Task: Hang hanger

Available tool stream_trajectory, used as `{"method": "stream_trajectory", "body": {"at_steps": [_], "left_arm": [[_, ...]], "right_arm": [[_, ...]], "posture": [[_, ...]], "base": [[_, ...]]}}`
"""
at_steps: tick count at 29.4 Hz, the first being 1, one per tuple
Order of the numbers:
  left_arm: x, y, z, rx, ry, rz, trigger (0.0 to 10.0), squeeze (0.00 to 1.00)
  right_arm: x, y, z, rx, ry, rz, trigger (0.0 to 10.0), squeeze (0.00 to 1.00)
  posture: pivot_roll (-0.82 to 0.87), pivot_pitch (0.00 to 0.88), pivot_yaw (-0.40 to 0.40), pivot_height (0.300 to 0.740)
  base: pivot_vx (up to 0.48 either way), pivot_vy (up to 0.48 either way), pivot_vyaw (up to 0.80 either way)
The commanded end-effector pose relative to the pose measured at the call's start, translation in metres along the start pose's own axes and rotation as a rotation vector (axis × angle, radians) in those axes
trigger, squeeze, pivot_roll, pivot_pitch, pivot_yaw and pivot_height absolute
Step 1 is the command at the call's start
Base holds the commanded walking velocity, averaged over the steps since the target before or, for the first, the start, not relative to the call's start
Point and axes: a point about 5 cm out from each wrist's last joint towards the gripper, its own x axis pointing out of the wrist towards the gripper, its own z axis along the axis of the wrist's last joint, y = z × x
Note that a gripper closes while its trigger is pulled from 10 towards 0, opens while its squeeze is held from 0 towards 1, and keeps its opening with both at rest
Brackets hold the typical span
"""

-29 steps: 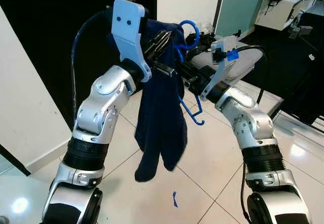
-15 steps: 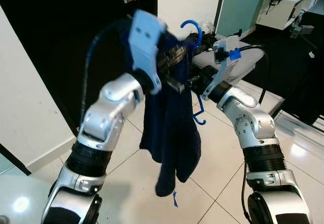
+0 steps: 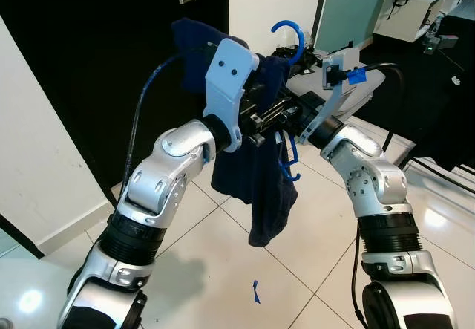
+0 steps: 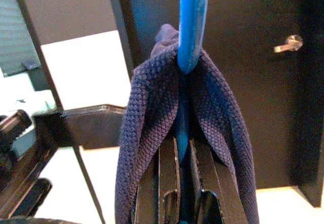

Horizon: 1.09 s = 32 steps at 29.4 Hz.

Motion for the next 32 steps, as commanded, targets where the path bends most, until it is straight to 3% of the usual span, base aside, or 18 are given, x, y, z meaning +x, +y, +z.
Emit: {"method": "stream_trajectory", "body": {"at_steps": [1,5,7,8,11,15,18,23,27,30,31,32], "left_arm": [[-0.007,0.003,0.003,0.014,0.023,-0.071,10.0,1.00],[-0.016,0.012,0.014,0.037,0.011,-0.117,10.0,1.00],[-0.038,0.037,0.036,0.110,0.017,-0.186,10.0,1.00],[-0.038,0.037,0.036,0.110,0.017,-0.186,10.0,1.00],[-0.063,0.052,0.053,0.196,0.064,-0.288,10.0,1.00],[-0.071,0.052,0.057,0.222,0.090,-0.347,10.0,1.00],[-0.085,0.059,0.066,0.303,0.167,-0.415,10.0,1.00],[-0.086,0.061,0.066,0.334,0.205,-0.444,10.0,1.00],[-0.086,0.050,0.053,0.341,0.282,-0.554,10.0,1.00],[-0.087,0.050,0.053,0.341,0.287,-0.563,10.0,1.00],[-0.084,0.052,0.050,0.324,0.298,-0.556,10.0,0.06],[-0.084,0.052,0.050,0.324,0.298,-0.556,10.0,0.06]], "right_arm": [[0.001,0.010,0.007,-0.023,-0.023,0.073,0.0,0.00],[-0.004,0.009,0.004,-0.033,0.002,0.092,0.0,0.00],[-0.020,0.005,-0.003,-0.043,0.056,0.128,0.0,0.00],[-0.020,0.005,-0.003,-0.043,0.056,0.128,0.0,0.00],[-0.040,0.003,-0.009,-0.047,0.113,0.183,0.0,0.00],[-0.048,0.003,-0.011,-0.046,0.139,0.209,0.0,0.00],[-0.061,0.003,-0.010,-0.059,0.193,0.273,0.0,0.00],[-0.066,0.010,-0.009,-0.052,0.225,0.354,0.0,0.00],[-0.074,0.028,-0.011,-0.055,0.296,0.511,0.0,0.00],[-0.075,0.029,-0.011,-0.055,0.300,0.517,0.0,0.00],[-0.075,0.032,-0.010,-0.065,0.308,0.544,0.0,0.00],[-0.075,0.032,-0.010,-0.065,0.308,0.544,0.0,0.00]], "posture": [[0.09,0.063,0.011,0.740],[0.10,0.062,0.010,0.740],[0.11,0.062,0.010,0.740],[0.11,0.062,0.010,0.740],[0.11,0.063,0.010,0.740],[0.10,0.066,0.011,0.740],[0.10,0.065,0.008,0.740],[0.10,0.064,0.009,0.740],[0.10,0.064,0.009,0.740],[0.10,0.064,0.009,0.740],[0.09,0.056,0.022,0.740],[0.09,0.056,0.022,0.740]], "base": [[0.000,0.000,0.00],[0.000,0.000,0.00],[0.000,0.000,0.00],[0.000,0.000,0.00],[0.000,0.000,0.00],[0.000,0.000,0.00],[0.000,0.000,0.00],[0.000,0.000,0.00],[0.000,0.000,0.00],[0.000,0.000,0.00],[0.000,0.000,0.00],[0.000,0.000,0.00]]}}
